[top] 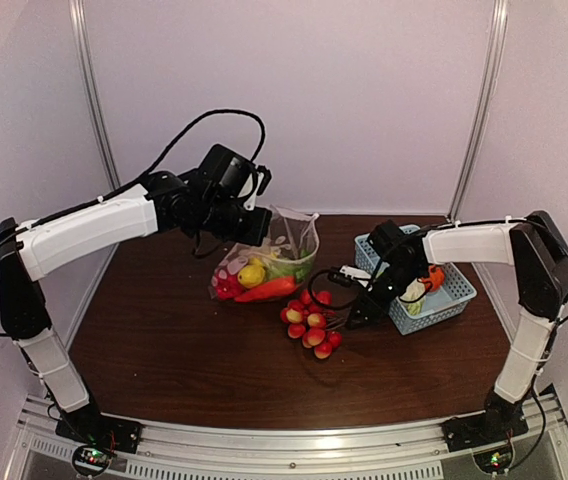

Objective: Place the food in the zip-top bag and seal the zipper
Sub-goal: Pick up the fake fruit at the center of the board, then place the fake fruit in the zipper food storage bag.

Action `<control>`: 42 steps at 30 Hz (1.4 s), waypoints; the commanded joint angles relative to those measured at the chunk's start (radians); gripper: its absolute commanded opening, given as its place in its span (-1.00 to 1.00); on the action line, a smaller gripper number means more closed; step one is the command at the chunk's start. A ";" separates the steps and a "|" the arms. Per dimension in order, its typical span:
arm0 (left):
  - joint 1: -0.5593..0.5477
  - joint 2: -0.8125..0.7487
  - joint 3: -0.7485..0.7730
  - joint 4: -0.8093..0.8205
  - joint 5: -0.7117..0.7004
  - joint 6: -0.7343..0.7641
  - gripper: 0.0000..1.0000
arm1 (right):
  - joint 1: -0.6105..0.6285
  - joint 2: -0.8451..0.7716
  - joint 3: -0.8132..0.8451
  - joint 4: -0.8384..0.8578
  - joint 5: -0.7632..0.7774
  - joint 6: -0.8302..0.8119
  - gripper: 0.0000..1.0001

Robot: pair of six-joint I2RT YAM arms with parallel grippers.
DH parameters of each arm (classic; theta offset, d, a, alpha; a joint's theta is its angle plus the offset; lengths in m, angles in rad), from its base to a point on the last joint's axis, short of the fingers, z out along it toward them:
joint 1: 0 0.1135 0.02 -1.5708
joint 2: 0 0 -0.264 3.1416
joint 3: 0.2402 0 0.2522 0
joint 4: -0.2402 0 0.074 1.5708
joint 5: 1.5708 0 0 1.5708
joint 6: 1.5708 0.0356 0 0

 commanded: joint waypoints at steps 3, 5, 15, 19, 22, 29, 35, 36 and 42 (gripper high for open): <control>0.009 -0.029 -0.034 0.068 0.023 -0.015 -1.00 | 0.013 0.011 0.043 -0.049 -0.055 -0.018 -0.66; 0.010 -0.029 -0.039 0.068 0.022 -0.014 -1.00 | 0.013 0.004 0.062 -0.090 -0.062 -0.038 -1.00; 0.015 -0.022 -0.040 0.111 0.084 0.033 -1.00 | 0.012 -0.294 0.240 -0.415 -0.127 -0.250 -1.00; 0.015 -0.002 -0.031 0.122 0.133 0.046 -1.00 | 0.011 -0.354 0.329 -0.429 -0.163 -0.232 -1.00; 0.015 -0.002 -0.027 0.121 0.144 0.052 -1.00 | 0.011 -0.355 0.411 -0.433 -0.153 -0.206 -1.00; 0.014 -0.041 -0.032 0.125 0.154 0.062 -1.00 | 0.007 -0.334 0.432 -0.307 -0.138 -0.114 -1.00; 0.013 -0.073 -0.045 0.158 0.241 0.064 -1.00 | 0.007 -0.247 0.437 -0.167 -0.148 -0.038 -1.00; 0.014 -0.077 -0.047 0.163 0.249 0.065 -1.00 | 0.007 -0.224 0.449 -0.167 -0.139 -0.037 -1.00; 0.014 -0.149 -0.105 0.246 0.242 0.066 -1.00 | 0.006 -0.083 0.567 -0.352 -0.103 -0.095 -1.00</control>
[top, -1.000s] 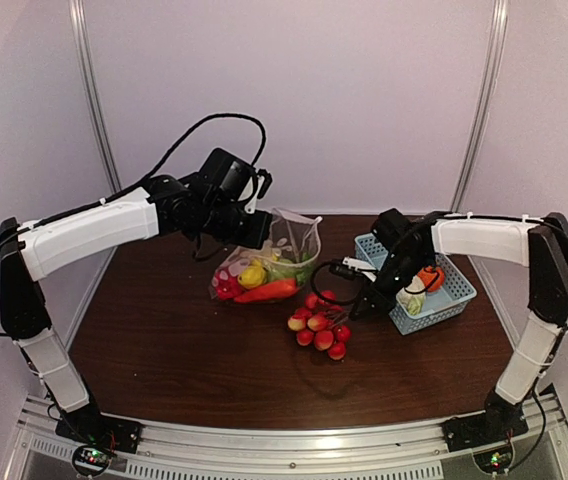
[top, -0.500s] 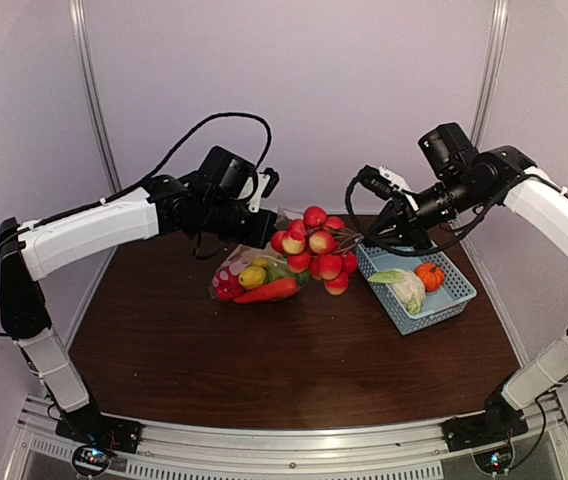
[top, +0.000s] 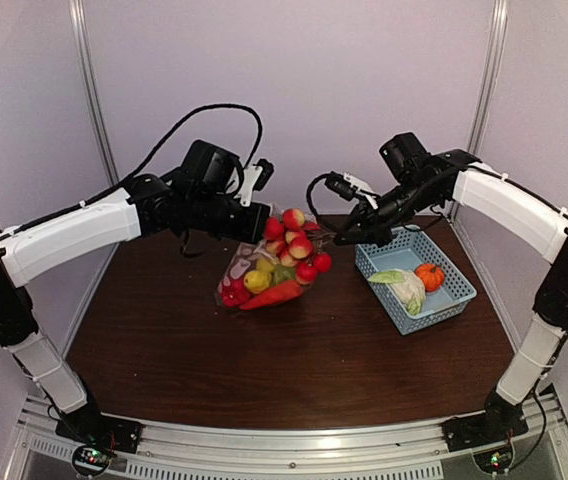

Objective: Place the food in the zip-top bag and seal the zipper
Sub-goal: Place the fake fruit in the zipper food storage bag.

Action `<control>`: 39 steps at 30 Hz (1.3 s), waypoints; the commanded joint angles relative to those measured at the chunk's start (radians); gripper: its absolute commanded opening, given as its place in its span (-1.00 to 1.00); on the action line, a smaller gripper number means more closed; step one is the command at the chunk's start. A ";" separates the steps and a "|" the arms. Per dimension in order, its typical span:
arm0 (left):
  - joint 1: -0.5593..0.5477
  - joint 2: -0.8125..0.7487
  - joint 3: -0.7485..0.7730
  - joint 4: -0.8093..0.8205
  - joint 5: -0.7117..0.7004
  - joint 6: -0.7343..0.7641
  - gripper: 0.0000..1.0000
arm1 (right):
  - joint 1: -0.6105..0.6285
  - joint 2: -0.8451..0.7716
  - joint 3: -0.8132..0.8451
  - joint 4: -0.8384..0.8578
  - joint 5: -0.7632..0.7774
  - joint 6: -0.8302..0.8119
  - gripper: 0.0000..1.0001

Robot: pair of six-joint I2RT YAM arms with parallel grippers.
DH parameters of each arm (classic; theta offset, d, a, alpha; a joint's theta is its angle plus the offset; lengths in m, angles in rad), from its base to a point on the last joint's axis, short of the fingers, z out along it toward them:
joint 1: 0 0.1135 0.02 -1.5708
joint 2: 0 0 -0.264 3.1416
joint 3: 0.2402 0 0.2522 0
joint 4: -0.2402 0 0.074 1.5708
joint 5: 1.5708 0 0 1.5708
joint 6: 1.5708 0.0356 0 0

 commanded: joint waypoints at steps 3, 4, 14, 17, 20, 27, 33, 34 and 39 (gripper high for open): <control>0.006 -0.076 -0.039 0.127 0.019 0.025 -1.00 | 0.000 0.051 0.063 -0.127 0.049 -0.007 -1.00; 0.006 -0.075 -0.043 0.127 0.023 0.025 -1.00 | 0.001 0.049 0.068 -0.135 0.059 -0.002 -1.00; -0.078 0.005 -0.002 0.132 0.129 0.130 -1.00 | 0.076 0.135 0.262 -0.243 0.125 0.107 -1.00; -0.101 0.024 0.026 0.109 0.112 0.158 -1.00 | 0.095 0.138 0.266 -0.227 0.096 0.148 -0.99; -0.108 0.032 0.041 0.086 0.076 0.165 -1.00 | 0.099 0.106 0.265 -0.206 0.066 0.177 -0.99; -0.110 0.034 0.046 0.086 0.081 0.180 -1.00 | 0.100 0.018 0.229 -0.143 0.077 0.220 -0.95; -0.135 0.020 0.032 0.113 0.082 0.208 -1.00 | 0.101 0.151 0.286 -0.111 0.132 0.311 -0.96; -0.138 0.013 0.024 0.120 0.077 0.212 -1.00 | 0.099 0.181 0.300 -0.109 0.141 0.320 -0.96; -0.144 -0.031 -0.018 0.182 0.080 0.221 -1.00 | 0.099 0.314 0.357 -0.099 0.201 0.359 -1.00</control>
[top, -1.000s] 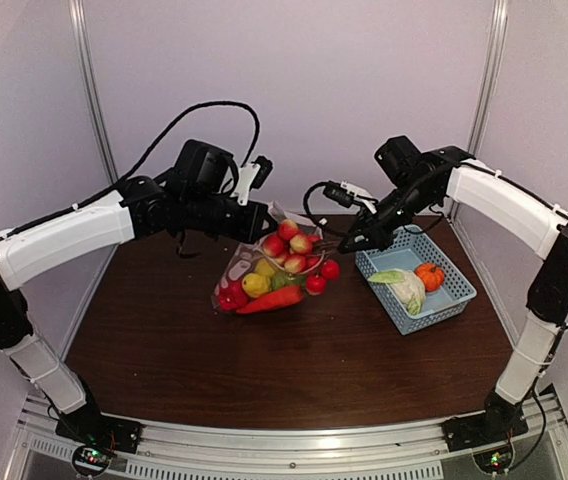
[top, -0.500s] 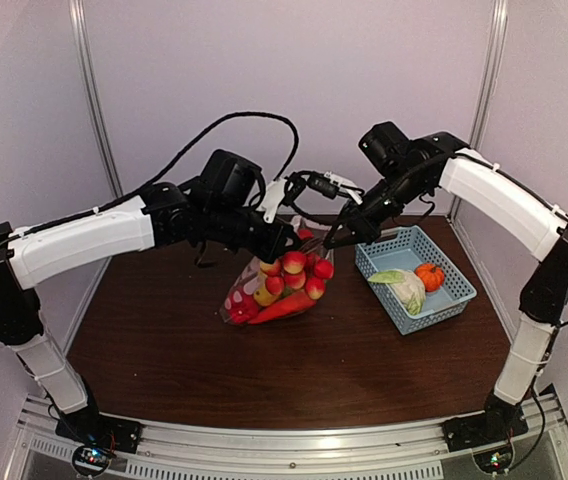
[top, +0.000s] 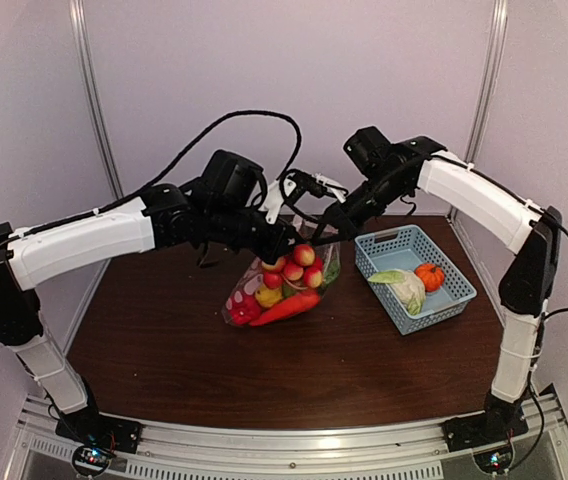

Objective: Place the food in the zip-top bag and seal the zipper
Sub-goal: Place the fake fruit in the zipper food storage bag, then adjust the fake fruit in the zipper food storage bag.

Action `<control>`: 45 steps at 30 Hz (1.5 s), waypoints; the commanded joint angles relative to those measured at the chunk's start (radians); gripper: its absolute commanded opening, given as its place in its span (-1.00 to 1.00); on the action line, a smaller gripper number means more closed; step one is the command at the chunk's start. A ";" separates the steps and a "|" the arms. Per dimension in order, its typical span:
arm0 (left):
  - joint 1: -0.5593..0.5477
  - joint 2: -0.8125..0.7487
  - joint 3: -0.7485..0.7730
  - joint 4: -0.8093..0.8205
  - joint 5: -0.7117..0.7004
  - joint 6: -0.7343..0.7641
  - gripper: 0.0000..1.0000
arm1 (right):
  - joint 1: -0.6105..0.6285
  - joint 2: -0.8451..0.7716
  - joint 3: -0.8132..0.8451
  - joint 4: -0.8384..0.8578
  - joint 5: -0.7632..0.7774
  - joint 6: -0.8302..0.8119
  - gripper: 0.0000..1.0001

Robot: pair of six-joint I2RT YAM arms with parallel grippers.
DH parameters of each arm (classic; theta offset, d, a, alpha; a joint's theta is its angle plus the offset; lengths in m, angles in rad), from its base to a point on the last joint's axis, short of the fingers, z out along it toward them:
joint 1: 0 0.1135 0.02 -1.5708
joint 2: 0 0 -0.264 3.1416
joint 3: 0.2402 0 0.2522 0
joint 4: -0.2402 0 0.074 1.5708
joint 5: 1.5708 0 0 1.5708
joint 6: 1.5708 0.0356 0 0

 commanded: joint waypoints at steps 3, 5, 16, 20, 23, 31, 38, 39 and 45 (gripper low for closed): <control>-0.031 -0.067 -0.028 0.133 0.067 0.035 -1.00 | 0.000 0.138 0.059 0.094 0.116 0.090 -1.00; -0.031 -0.071 -0.032 0.133 0.057 0.030 -1.00 | -0.003 0.160 0.060 0.098 0.167 0.102 -1.00; -0.031 -0.135 -0.100 0.144 -0.205 -0.017 -1.00 | -0.042 0.024 0.015 0.112 0.119 0.097 -0.09; -0.029 -0.134 -0.097 0.147 -0.207 -0.023 -1.00 | -0.049 -0.055 -0.013 0.102 0.117 0.067 0.16; -0.028 -0.129 -0.096 0.157 -0.208 -0.031 -1.00 | -0.049 -0.102 -0.071 0.109 0.101 0.053 0.19; -0.008 -0.121 -0.106 0.172 -0.201 -0.064 -1.00 | -0.033 -0.216 -0.252 0.091 -0.189 -0.100 0.09; -0.006 -0.123 -0.123 0.209 -0.133 -0.074 -1.00 | 0.037 -0.119 -0.292 0.175 -0.288 -0.021 -0.07; -0.006 -0.121 -0.122 0.212 -0.103 -0.070 -1.00 | 0.038 -0.086 -0.267 0.186 -0.288 0.003 -0.10; -0.007 -0.111 -0.121 0.205 0.008 -0.044 -1.00 | 0.040 0.140 -0.054 0.220 -0.226 0.173 -0.14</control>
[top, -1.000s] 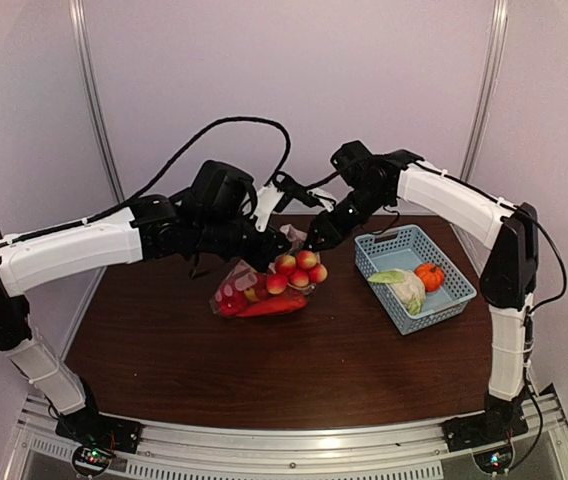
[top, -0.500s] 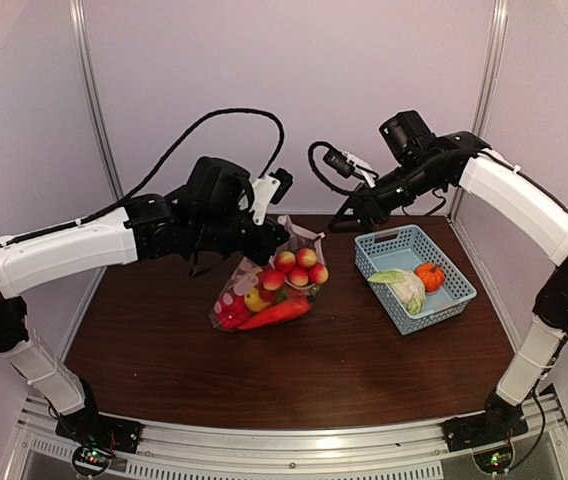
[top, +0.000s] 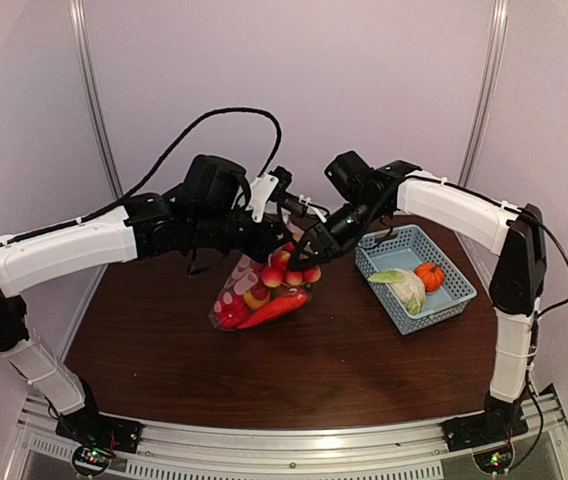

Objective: Place the food in the zip-top bag and seal the zipper
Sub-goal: Adjust the fake fruit in the zipper food storage bag.

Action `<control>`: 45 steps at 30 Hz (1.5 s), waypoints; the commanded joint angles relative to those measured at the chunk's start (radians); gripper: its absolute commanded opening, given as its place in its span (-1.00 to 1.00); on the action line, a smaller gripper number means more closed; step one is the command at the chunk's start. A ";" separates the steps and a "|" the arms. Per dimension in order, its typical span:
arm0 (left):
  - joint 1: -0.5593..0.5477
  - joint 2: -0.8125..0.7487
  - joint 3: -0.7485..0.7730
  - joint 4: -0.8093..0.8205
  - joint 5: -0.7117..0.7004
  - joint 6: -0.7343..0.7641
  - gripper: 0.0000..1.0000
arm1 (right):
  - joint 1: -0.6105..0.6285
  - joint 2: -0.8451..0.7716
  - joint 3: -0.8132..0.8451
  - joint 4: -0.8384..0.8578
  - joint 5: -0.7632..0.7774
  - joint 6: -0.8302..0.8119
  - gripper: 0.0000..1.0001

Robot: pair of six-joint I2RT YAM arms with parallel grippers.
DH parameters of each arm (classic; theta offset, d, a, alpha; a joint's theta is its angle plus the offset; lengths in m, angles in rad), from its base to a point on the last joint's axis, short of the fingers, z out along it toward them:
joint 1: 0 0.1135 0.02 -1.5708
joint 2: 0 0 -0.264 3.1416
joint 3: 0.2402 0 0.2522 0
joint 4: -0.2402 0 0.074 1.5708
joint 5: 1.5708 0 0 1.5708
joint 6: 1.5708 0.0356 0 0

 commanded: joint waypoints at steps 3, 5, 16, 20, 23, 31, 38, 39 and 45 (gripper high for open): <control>-0.005 -0.015 0.005 0.086 0.116 0.017 -1.00 | -0.005 0.158 0.140 0.078 0.029 0.179 -0.16; -0.004 -0.019 0.001 0.079 0.111 0.015 -1.00 | -0.016 0.158 0.140 0.080 0.040 0.181 -0.18; -0.004 -0.032 -0.017 0.090 0.216 0.038 -1.00 | -0.041 0.218 0.169 0.079 0.043 0.171 -0.27; -0.005 -0.002 -0.014 0.077 0.111 0.030 -1.00 | 0.005 0.195 0.213 0.046 -0.028 0.123 -0.43; -0.005 -0.001 -0.022 0.094 0.051 0.011 -1.00 | 0.014 0.146 0.176 0.051 -0.060 0.130 -0.47; -0.007 0.025 -0.009 0.063 0.015 0.022 -1.00 | 0.008 -0.041 0.049 0.122 -0.105 0.164 -0.74; -0.031 0.005 0.008 0.052 -0.034 0.060 -1.00 | 0.009 -0.118 -0.054 0.190 -0.060 0.207 -0.73; -0.041 -0.006 0.006 0.063 -0.043 0.074 -1.00 | 0.015 -0.111 -0.090 0.209 -0.058 0.230 -0.73; -0.069 -0.066 -0.032 0.090 -0.191 0.140 -1.00 | 0.065 -0.058 -0.176 0.256 -0.057 0.264 -0.69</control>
